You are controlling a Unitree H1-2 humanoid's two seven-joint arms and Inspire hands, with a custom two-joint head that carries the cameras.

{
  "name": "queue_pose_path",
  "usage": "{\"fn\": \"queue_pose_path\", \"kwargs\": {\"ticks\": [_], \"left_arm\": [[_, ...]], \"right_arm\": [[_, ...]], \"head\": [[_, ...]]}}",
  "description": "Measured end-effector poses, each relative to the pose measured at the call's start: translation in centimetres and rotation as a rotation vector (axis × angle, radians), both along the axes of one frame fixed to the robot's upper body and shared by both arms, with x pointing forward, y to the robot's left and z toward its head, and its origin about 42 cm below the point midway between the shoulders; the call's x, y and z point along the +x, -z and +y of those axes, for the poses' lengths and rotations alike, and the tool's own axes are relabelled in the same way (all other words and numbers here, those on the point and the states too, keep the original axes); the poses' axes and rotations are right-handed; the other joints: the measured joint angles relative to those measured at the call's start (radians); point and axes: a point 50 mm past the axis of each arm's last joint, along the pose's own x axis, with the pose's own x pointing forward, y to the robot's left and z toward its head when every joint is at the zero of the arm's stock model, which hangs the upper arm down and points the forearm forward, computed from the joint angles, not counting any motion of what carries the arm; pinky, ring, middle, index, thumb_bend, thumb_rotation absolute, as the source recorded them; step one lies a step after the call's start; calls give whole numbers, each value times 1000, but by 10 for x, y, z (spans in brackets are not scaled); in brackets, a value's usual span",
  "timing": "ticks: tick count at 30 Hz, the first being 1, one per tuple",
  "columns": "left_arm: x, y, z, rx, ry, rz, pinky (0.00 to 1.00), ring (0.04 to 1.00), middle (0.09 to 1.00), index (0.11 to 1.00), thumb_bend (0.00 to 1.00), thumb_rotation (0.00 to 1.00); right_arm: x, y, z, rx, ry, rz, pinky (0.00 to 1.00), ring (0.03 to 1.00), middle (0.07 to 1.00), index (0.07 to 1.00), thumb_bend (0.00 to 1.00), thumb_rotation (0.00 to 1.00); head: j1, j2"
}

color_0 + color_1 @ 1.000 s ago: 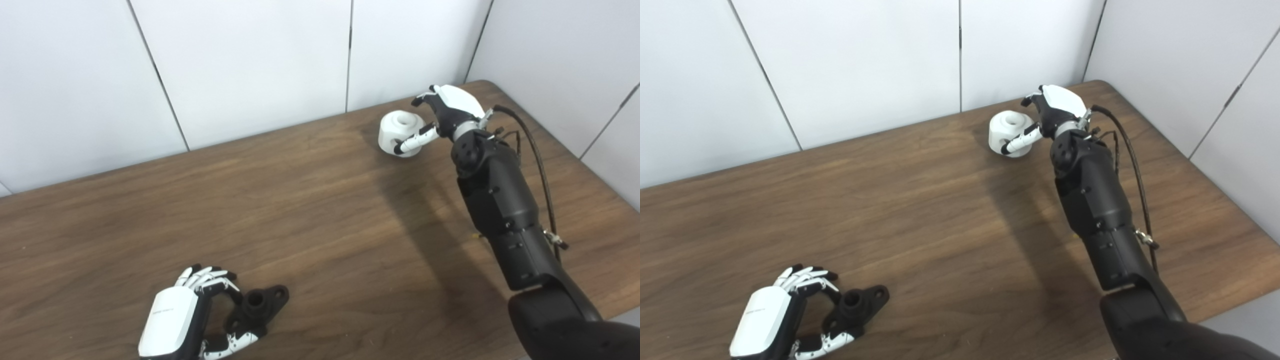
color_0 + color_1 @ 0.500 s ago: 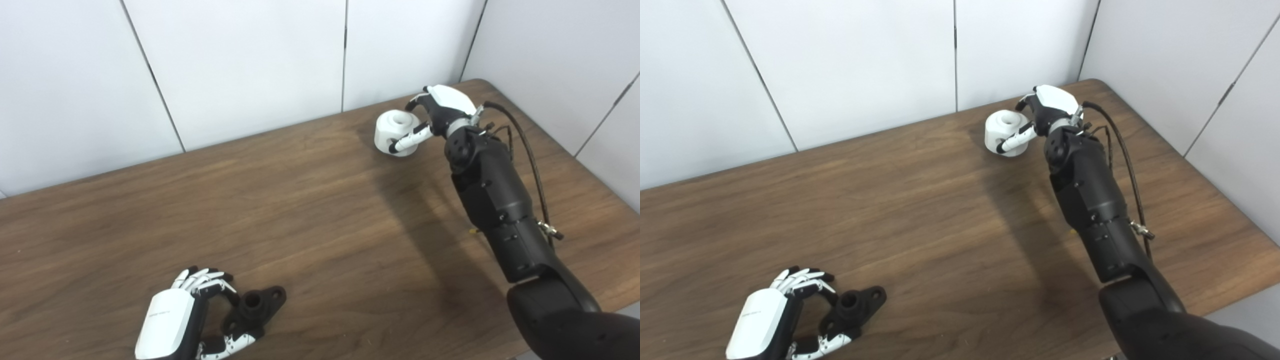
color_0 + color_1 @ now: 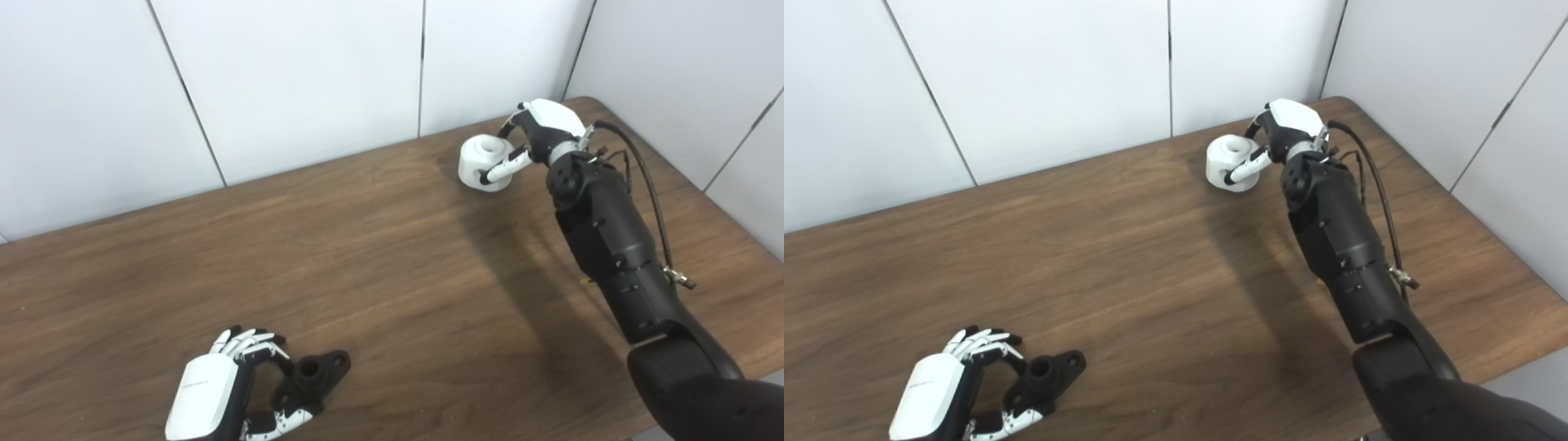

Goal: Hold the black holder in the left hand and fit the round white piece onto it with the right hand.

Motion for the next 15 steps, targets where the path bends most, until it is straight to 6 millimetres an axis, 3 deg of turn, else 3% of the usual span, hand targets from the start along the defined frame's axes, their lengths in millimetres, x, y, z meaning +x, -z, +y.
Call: {"fn": "queue_pose_path", "kwargs": {"ticks": [15], "left_arm": [[1, -2, 0, 5, 2, 6, 914, 816, 743, 485, 520, 44]], "right_arm": [[0, 1, 1, -7, -5, 5, 1000, 1000, 949, 662, 899, 319]], "head": [[-3, 2]]}}
